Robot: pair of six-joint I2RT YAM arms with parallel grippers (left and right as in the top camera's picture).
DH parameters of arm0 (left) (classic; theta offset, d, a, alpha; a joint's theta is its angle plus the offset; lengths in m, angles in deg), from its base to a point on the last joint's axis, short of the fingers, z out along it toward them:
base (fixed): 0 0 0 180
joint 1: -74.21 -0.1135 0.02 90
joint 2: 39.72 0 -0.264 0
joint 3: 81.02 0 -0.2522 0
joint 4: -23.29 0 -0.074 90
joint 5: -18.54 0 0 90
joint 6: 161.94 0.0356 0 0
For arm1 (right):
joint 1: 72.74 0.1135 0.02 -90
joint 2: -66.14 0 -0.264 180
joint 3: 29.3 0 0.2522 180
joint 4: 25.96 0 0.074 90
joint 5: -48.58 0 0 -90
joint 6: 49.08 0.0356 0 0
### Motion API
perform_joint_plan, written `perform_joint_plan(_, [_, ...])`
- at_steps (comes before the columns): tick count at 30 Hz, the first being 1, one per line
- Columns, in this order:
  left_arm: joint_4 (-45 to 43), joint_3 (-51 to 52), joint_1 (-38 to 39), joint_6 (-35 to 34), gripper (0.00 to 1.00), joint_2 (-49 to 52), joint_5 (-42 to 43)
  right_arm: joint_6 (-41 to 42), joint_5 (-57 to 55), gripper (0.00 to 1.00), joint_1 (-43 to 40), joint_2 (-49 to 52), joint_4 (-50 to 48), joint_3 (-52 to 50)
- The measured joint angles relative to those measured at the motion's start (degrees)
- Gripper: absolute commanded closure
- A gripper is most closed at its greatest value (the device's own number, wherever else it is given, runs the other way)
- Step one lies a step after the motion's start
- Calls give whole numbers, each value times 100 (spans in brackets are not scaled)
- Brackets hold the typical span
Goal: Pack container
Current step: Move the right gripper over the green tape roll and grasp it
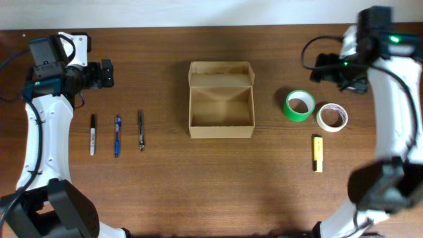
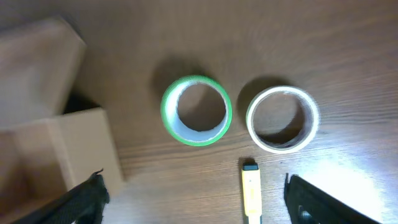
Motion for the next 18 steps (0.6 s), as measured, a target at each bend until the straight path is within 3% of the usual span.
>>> perform_joint_plan(8, [2,0,0,0,1,0,-2,-31,52,18,0,1266,-173,0])
perform_joint_plan(18, [2,0,0,0,1,0,-2,-48,-114,19,-4,1762,-376,0])
